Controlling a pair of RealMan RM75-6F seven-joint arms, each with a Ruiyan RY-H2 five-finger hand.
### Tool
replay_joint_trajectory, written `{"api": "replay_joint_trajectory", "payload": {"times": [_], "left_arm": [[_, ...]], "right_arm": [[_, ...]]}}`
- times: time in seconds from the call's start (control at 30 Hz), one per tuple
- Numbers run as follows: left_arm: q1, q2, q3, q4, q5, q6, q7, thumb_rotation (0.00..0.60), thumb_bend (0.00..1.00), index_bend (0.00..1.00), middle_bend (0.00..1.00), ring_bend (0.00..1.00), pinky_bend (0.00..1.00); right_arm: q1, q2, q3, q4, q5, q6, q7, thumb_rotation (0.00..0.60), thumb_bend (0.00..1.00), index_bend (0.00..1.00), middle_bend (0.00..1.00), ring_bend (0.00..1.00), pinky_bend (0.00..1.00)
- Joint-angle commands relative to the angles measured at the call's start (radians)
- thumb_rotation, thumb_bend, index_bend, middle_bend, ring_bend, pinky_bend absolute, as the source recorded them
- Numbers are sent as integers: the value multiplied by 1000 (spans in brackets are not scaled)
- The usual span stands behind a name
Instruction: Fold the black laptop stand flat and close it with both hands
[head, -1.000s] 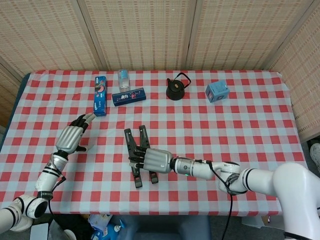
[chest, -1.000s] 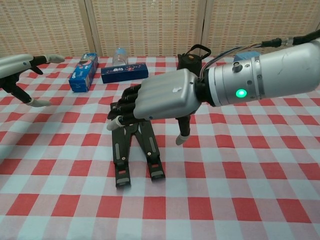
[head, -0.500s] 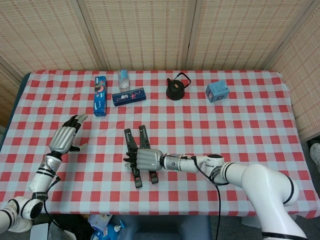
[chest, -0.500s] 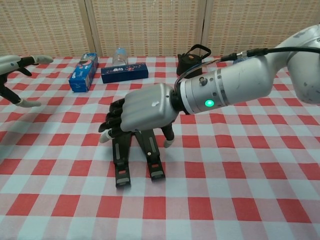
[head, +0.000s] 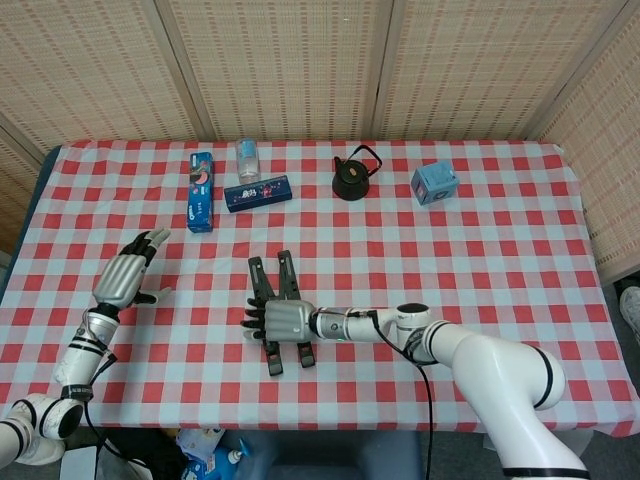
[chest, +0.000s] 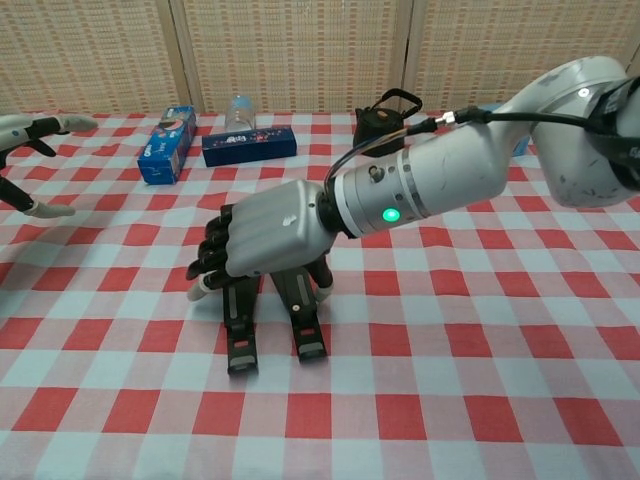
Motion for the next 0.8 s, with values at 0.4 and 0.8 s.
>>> {"api": "replay_joint_trajectory", "payload": {"times": [0.4, 0.8], "left_arm": [[3, -1, -4, 0, 8, 4, -1, 600, 215, 0, 0, 0, 163], [6, -1, -8, -2, 9, 3, 3, 600, 215, 0, 0, 0, 163]], "right_arm": [[6, -19, -33, 35, 21, 30, 49, 600, 99, 142, 215, 0, 0], [3, -31, -46, 57, 30, 67, 78, 600, 159, 271, 319, 0, 10]]}}
